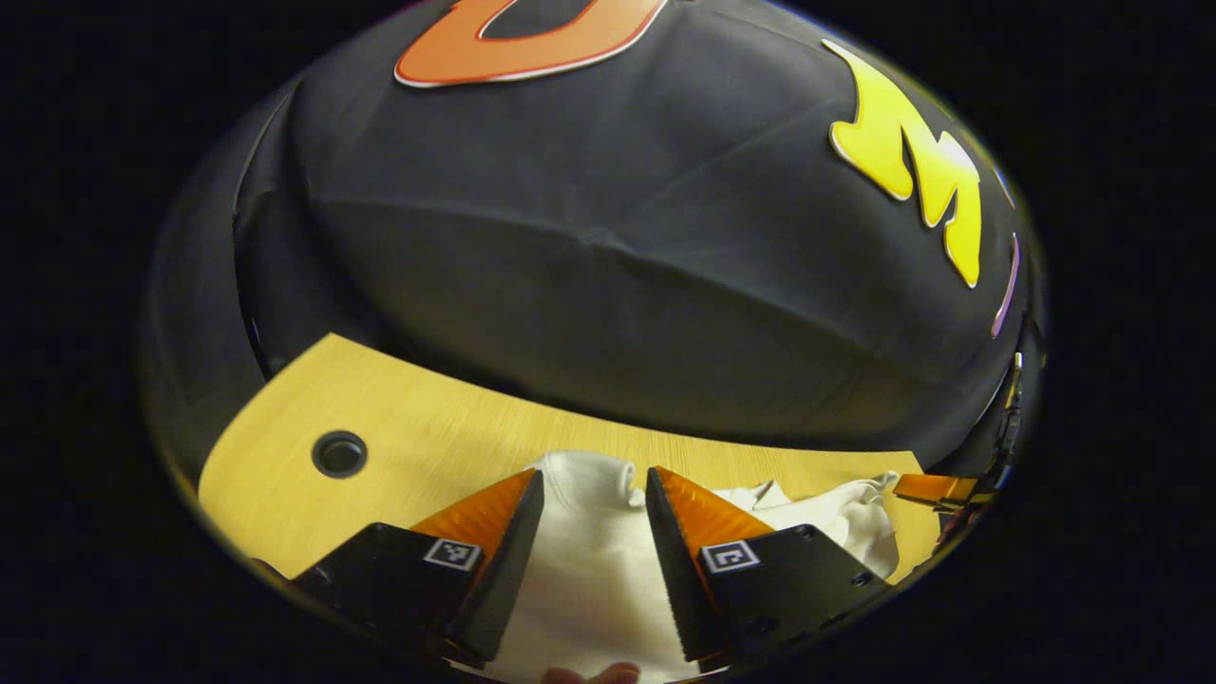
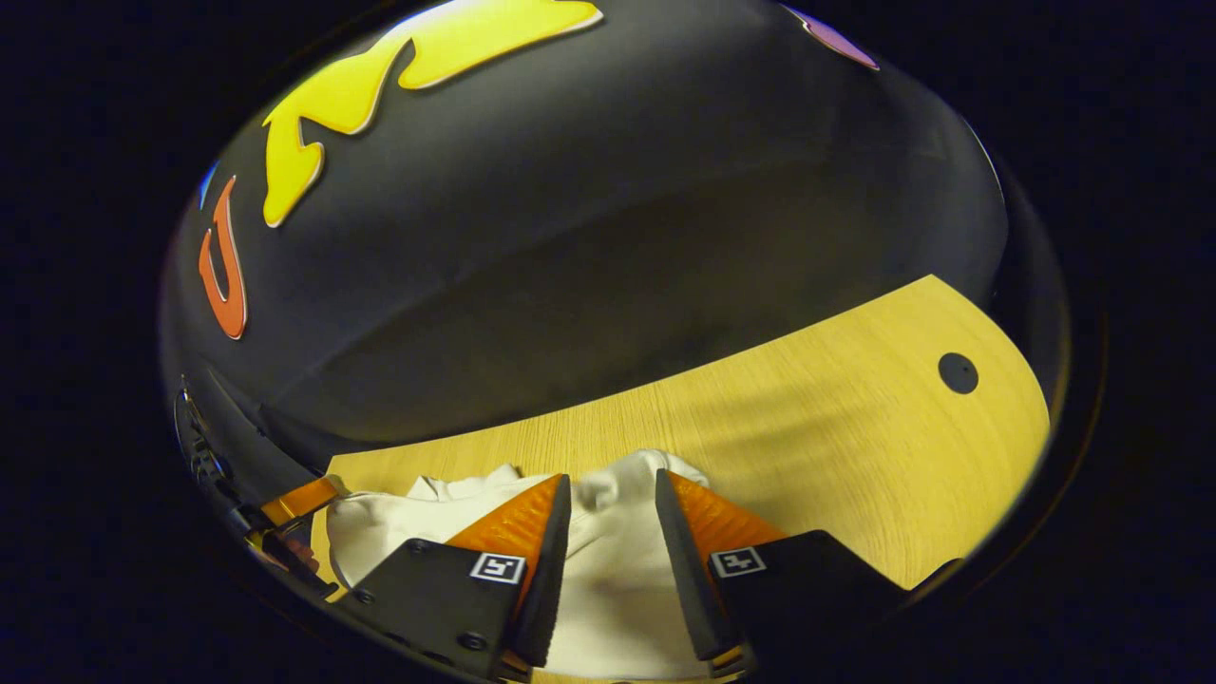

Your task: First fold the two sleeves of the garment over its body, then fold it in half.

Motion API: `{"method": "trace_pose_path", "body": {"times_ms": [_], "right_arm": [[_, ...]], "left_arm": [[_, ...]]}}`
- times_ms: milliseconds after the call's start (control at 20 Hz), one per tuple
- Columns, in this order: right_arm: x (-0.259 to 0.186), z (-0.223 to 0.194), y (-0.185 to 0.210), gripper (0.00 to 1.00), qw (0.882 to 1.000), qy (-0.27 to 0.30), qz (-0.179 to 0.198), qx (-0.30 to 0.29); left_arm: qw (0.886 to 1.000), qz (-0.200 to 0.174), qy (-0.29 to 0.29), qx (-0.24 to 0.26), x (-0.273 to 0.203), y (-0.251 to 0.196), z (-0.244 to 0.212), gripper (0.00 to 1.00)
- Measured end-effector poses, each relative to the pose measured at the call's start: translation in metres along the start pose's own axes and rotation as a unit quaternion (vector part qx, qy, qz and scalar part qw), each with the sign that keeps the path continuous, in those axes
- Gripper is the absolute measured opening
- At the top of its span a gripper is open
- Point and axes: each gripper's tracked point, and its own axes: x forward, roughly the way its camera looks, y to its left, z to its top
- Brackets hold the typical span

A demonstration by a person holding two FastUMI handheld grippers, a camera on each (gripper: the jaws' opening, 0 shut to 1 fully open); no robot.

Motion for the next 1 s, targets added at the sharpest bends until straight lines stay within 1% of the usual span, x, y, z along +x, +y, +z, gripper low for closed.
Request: {"method": "trace_pose_path", "body": {"times_ms": [50,100,200,250,300,350,400,500,550,600,650,700,850,900,1000], "right_arm": [[-0.008,0.003,-0.010,0.63,1.000,-0.010,-0.006,-0.007],[-0.021,0.008,-0.013,0.66,1.000,-0.016,-0.010,-0.014],[-0.049,0.018,0.002,0.66,0.999,-0.035,-0.010,-0.029],[-0.071,0.024,0.005,0.72,0.997,-0.053,-0.011,-0.047],[-0.093,0.033,0.012,0.82,0.995,-0.072,-0.013,-0.067],[-0.116,0.041,0.026,0.84,0.992,-0.091,-0.009,-0.087],[-0.148,0.052,0.038,0.83,0.988,-0.115,-0.007,-0.107],[-0.202,0.072,0.066,0.86,0.978,-0.161,0.002,-0.130],[-0.232,0.083,0.081,0.86,0.971,-0.191,0.008,-0.142],[-0.259,0.093,0.099,0.86,0.962,-0.223,0.018,-0.158],[-0.286,0.101,0.115,0.87,0.952,-0.248,0.026,-0.175],[-0.313,0.099,0.126,0.86,0.944,-0.267,0.033,-0.191],[-0.376,0.090,0.152,0.88,0.935,-0.292,0.062,-0.194],[-0.393,0.087,0.152,0.88,0.932,-0.300,0.060,-0.196],[-0.418,0.078,0.145,0.87,0.923,-0.324,0.047,-0.202]], "left_arm": [[1.000,0.012,-0.019,0.010,-0.008,0.007,0.015,0.90],[0.999,0.017,-0.029,0.017,-0.017,0.008,0.027,0.94],[0.998,0.028,-0.047,0.025,-0.048,0.006,0.048,0.95],[0.997,0.028,-0.067,0.027,-0.068,0.004,0.063,0.95],[0.996,0.011,-0.085,0.024,-0.090,-0.005,0.078,0.95],[0.994,-0.003,-0.108,0.022,-0.118,-0.017,0.097,0.95],[0.991,-0.003,-0.129,0.031,-0.146,-0.025,0.116,0.95],[0.982,0.009,-0.173,0.067,-0.196,-0.040,0.145,0.95],[0.976,0.014,-0.198,0.085,-0.221,-0.049,0.158,0.95],[0.971,0.014,-0.219,0.096,-0.249,-0.060,0.171,0.95],[0.966,0.009,-0.239,0.099,-0.273,-0.069,0.179,0.95],[0.962,0.006,-0.252,0.101,-0.294,-0.082,0.182,0.95],[0.955,-0.011,-0.281,0.099,-0.356,-0.106,0.181,0.95],[0.954,-0.017,-0.283,0.097,-0.368,-0.113,0.175,0.95],[0.957,-0.025,-0.272,0.097,-0.386,-0.122,0.150,0.95]]}}
